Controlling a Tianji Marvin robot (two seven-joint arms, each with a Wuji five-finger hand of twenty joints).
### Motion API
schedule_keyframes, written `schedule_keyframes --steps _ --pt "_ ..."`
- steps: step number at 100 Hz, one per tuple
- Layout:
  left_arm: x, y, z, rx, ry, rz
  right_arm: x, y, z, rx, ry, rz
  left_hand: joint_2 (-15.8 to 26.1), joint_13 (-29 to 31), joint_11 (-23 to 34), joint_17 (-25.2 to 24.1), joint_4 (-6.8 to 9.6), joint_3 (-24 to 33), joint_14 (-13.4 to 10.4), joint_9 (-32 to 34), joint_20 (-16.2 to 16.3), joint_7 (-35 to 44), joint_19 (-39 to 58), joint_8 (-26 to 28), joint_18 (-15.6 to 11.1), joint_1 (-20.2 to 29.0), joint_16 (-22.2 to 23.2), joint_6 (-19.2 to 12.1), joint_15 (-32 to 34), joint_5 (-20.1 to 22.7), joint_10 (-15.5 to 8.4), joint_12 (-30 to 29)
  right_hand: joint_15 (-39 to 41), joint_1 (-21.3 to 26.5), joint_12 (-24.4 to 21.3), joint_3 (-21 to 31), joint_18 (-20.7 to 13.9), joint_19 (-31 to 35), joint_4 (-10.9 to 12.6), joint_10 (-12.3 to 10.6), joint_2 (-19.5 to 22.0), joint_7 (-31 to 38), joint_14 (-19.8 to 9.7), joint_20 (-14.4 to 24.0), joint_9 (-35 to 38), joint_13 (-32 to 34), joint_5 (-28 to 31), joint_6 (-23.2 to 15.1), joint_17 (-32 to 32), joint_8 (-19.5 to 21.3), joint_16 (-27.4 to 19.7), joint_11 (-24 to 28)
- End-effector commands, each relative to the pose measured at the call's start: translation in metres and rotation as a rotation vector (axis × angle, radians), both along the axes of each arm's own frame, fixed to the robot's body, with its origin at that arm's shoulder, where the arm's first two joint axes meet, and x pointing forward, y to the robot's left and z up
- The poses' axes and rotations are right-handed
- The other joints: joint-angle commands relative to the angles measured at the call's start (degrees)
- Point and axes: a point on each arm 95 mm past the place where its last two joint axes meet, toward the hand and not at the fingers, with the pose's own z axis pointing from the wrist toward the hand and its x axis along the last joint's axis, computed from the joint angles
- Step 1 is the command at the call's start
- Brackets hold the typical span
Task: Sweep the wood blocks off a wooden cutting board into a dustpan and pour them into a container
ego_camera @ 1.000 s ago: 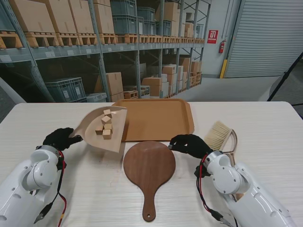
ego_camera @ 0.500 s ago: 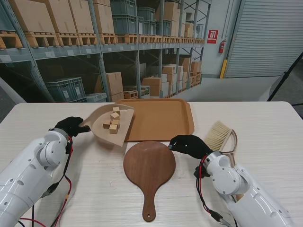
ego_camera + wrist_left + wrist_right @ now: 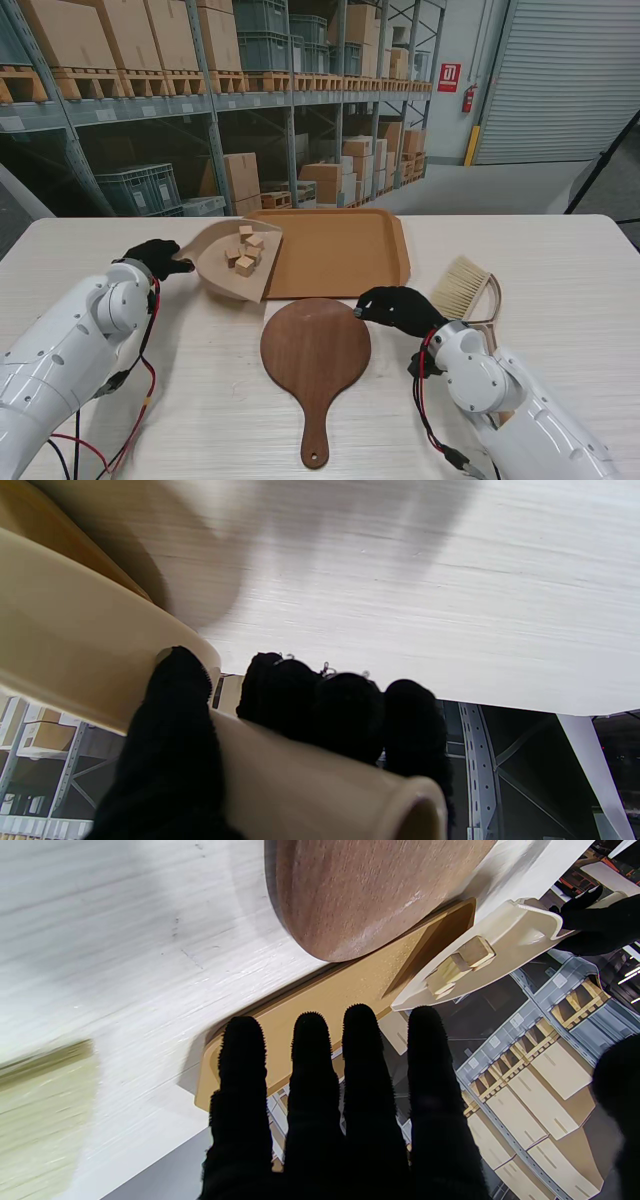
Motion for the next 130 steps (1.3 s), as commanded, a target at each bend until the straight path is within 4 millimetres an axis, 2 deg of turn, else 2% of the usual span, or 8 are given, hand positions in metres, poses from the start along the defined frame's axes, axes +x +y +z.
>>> schedule_keyframes --steps 1,72,107,130 --pt "0.005 -0.005 0.010 0.009 -0.008 -0.010 -0.003 0.003 -0.004 0.000 0.018 0.010 9.01 4.73 18.41 0.80 0.96 5.61 -12.34 3.49 0.29 4.69 3.63 -0.83 -0.75 8.16 -0.54 3.96 2.67 4.52 -9.72 -0.85 1.22 1.09 0.81 -1.84 1.91 1.83 -0.50 0.46 1.26 0.35 0.02 1.41 0.63 2.01 1.68 0.32 0.26 0.56 0.81 1.21" --pt "0.003 -0.003 0.022 0.138 -0.007 -0.035 -0.003 0.003 -0.004 0.009 0.023 -0.004 5.18 6.68 17.26 3.04 3.16 6.89 -12.05 5.80 -1.60 2.87 3.74 -3.57 -0.43 7.35 -1.53 4.53 1.90 8.52 -9.50 -2.00 1.36 1.48 1.12 -1.93 1.95 2.15 -0.44 0.62 1.14 0.43 0.16 1.23 1.71 2.49 2.33 0.51 0.37 0.58 0.92 1.51" --pt "-0.003 0.004 0.027 0.188 -0.010 -0.045 -0.003 0.003 -0.005 0.013 0.027 -0.008 5.05 6.77 17.19 3.11 3.32 7.26 -11.82 5.82 -1.93 2.58 3.85 -3.77 -0.19 6.98 -1.57 4.54 1.88 8.84 -9.49 -1.93 1.41 1.64 1.24 -1.95 1.96 2.30 -0.42 0.68 1.20 0.41 0.16 1.15 1.96 2.54 2.46 0.56 0.47 0.58 0.95 1.59" --pt "-0.014 0.012 0.031 0.195 -0.027 -0.015 -0.002 0.003 -0.004 0.015 0.027 -0.011 5.37 6.75 17.18 3.10 3.12 7.40 -11.89 5.82 -2.04 2.50 3.90 -3.76 -0.19 7.14 -1.58 4.47 1.85 8.64 -9.49 -1.91 1.39 1.73 1.26 -1.99 1.97 2.32 -0.41 0.68 1.14 0.39 0.20 1.10 1.89 2.51 2.47 0.62 0.42 0.58 0.95 1.55"
